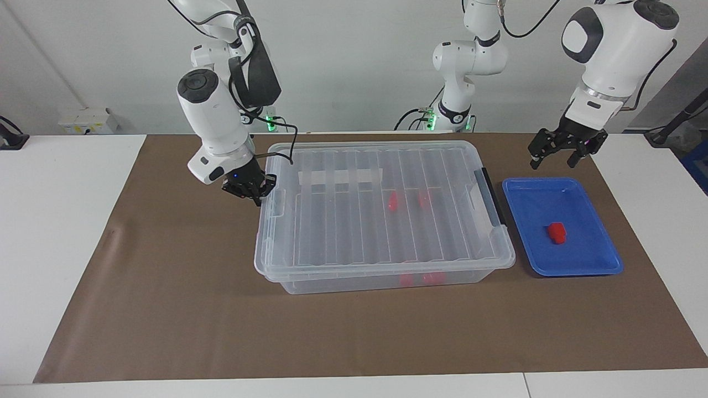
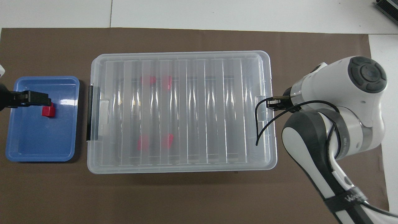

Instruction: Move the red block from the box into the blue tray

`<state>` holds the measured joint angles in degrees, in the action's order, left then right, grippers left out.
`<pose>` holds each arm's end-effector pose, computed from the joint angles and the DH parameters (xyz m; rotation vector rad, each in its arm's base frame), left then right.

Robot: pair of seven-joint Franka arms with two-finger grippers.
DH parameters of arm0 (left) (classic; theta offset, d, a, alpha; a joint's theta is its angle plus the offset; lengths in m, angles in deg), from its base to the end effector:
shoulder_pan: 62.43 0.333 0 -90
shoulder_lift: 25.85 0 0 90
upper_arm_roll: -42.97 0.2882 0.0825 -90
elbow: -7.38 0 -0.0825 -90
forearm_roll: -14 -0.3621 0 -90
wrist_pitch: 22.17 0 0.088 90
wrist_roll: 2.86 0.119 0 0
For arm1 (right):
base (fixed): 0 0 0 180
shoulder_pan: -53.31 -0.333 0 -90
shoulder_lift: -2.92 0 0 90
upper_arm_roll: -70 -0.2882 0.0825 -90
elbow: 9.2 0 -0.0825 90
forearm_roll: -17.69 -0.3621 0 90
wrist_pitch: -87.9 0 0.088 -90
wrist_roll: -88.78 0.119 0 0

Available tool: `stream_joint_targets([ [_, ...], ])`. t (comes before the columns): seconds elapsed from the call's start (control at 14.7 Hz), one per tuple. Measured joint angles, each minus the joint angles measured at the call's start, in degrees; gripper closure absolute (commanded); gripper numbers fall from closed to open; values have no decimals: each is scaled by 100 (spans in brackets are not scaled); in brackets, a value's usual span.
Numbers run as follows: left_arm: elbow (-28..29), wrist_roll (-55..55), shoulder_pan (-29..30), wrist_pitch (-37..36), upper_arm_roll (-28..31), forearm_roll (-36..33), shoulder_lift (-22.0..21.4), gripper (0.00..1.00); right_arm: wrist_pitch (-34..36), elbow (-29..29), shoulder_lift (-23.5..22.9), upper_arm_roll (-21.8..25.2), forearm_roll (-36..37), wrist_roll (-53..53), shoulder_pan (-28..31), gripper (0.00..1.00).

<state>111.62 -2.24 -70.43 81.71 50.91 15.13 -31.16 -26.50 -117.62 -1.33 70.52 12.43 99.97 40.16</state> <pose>0.5241 -0.0001 0.5415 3.1070 -0.0124 0.1331 0.5462 0.1292 0.4348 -3.0536 0.0176 -0.0188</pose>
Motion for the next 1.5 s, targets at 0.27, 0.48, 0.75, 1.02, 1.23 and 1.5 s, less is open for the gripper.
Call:
stream_joint_targets([
  [0.27, 3, 0, -1, -1, -1, 0, -1, 0, 0, 0, 1, 1, -1, 0, 0, 100],
  [0.48, 3, 0, -46, -47, -12, 0, -56, 0, 0, 22, 40, 52, -3, 1, 23, 100],
  [0.75, 8, -2, -70, -112, 12, 0, -111, 0, 92, 49, 291, 122, 19, 1, 288, 0],
  [1.02, 8, -2, -71, -113, 26, 0, -127, 0, 257, 58, 508, 157, 145, 1, 706, 0],
  [1.23, 9, -5, -70, -114, 56, 0, -127, 0, 534, 267, 595, 161, 441, 1, 934, 0],
  [1.5, 10, -5, -70, -115, 79, 0, -127, 0, 1269, 907, 604, 164, 746, 1, 1075, 0],
])
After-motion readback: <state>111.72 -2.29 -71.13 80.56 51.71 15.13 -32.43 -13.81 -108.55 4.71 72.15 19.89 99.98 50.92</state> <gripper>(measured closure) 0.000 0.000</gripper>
